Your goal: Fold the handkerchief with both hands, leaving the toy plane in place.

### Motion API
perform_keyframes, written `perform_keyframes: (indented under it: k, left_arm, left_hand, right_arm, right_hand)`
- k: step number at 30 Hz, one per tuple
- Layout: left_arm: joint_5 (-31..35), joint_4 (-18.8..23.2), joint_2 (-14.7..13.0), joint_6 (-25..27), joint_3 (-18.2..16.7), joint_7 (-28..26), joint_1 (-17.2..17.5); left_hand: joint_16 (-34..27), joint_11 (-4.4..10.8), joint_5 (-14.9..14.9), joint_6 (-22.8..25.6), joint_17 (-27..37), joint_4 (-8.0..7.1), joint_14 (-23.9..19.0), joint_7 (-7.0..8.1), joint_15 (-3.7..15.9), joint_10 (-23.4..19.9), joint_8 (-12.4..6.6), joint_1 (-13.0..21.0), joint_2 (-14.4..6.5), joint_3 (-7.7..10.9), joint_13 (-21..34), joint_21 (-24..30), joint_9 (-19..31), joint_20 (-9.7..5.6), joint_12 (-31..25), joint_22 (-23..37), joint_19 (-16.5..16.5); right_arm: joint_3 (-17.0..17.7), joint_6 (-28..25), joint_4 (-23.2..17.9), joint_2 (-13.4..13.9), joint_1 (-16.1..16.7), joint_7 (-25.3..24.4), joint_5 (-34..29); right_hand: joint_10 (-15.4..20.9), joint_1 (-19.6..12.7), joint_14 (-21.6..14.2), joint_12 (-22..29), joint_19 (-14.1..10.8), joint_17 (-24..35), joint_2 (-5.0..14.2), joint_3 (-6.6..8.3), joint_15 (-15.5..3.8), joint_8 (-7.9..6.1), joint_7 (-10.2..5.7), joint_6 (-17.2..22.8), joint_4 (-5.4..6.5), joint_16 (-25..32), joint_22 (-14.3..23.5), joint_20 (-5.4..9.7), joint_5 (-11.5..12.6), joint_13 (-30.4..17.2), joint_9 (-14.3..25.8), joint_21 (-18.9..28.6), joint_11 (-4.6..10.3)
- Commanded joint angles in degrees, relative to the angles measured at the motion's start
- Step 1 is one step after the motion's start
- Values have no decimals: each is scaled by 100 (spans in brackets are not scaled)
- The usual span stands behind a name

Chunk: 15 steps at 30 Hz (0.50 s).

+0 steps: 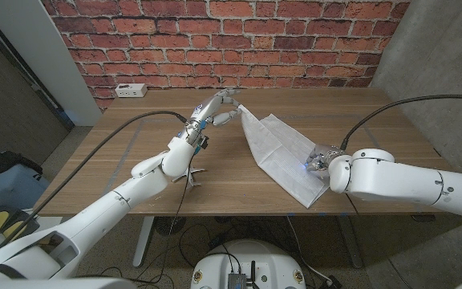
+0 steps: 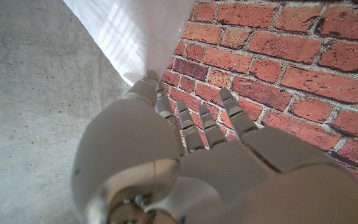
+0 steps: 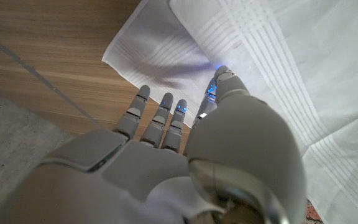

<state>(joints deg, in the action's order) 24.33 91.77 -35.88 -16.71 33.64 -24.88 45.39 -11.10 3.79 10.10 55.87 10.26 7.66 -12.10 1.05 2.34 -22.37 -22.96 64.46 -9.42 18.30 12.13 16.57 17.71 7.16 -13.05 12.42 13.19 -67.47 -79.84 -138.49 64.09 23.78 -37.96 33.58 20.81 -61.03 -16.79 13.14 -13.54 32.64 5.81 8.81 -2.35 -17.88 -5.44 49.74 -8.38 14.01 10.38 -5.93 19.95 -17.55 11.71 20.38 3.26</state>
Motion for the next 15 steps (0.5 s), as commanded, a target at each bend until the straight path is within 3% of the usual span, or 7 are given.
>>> perform_keyframes:
  k: [1, 6, 10, 11, 13, 14, 15]
  left_arm:
    - [-22, 27, 13, 60, -17, -10, 27]
    - [25, 65, 12, 128, -13, -32, 44]
    - [76, 129, -21, 193, -27, -71, 86]
    - [74, 137, -28, 190, -32, -78, 95]
    - [50, 146, -43, 174, -43, -79, 111]
    - [49, 151, -46, 174, -49, -91, 120]
    - [46, 158, -53, 175, -55, -92, 127]
  left_hand:
    - [-6, 1, -7, 94, 25, 0, 14, 41, 265, 26, -45, -6, -51, 25, 27, 41, 568, -36, -15, 10, 29]
    - [-4, -2, -6, 96, 26, -1, 22, 32, 265, 41, -48, -7, -56, 28, 29, 45, 568, -32, -10, 11, 25]
    - [-1, 0, -6, 72, 27, -2, 32, 49, 265, 47, -46, -9, -56, 27, 30, 46, 578, -34, -8, 12, 18]
    - [0, 4, -7, 77, 27, -3, 35, 51, 268, 45, -48, -13, -54, 25, 30, 46, 577, -37, -9, 12, 17]
    - [0, 7, -7, 82, 26, -1, 36, 54, 275, 44, -52, -12, -50, 24, 31, 49, 578, -38, -10, 12, 20]
    - [1, 3, -7, 85, 26, 0, 38, 49, 274, 51, -52, -11, -51, 25, 31, 49, 576, -38, -7, 13, 18]
    - [1, 2, -7, 94, 26, 1, 38, 50, 271, 53, -55, -11, -49, 24, 32, 49, 574, -39, -6, 13, 17]
  right_arm:
    - [276, 447, -80, 349, 163, -708, 2006]
    - [788, 1105, -193, 575, 707, 339, 1180]
    - [1315, 1483, -250, 680, 1243, 700, 836]
    - [1393, 1380, -274, 614, 1329, 700, 714]
    - [1479, 1050, -315, 428, 1420, 729, 461]
    - [1505, 886, -322, 327, 1451, 744, 343]
    - [1526, 797, -329, 261, 1491, 770, 220]
  right_hand:
    - [-160, 208, 131, -91, 47, 19, -157, -110, -51, 267, -172, -516, 103, -9, 22, -54, -51, 24, -22, -101, 6]
    - [-263, 479, 268, -132, 261, 34, -276, -268, 59, 372, -189, -610, 218, -22, 26, -109, -79, 49, -35, -228, -79]
    - [-264, 613, 306, -129, 327, 59, -234, -315, 89, 394, -124, -589, 300, -2, 30, -81, -90, 60, -36, -274, -124]
    - [-265, 604, 311, -129, 331, 62, -233, -318, 118, 382, -87, -530, 290, 5, 31, -85, -90, 65, -36, -283, -115]
    - [-110, 291, 283, -71, 298, 56, -143, -202, 47, 278, -63, -141, 113, 49, 34, -67, -45, 86, -29, -308, -6]
    - [17, 144, 206, -33, 236, 51, -83, -145, -19, 114, -6, 347, 42, 101, 35, -25, -33, 104, -9, -317, 44]
    - [100, 59, 157, -10, 139, 51, -71, -122, -60, 66, 14, 493, 3, 134, 36, 15, -34, 111, 2, -297, 91]
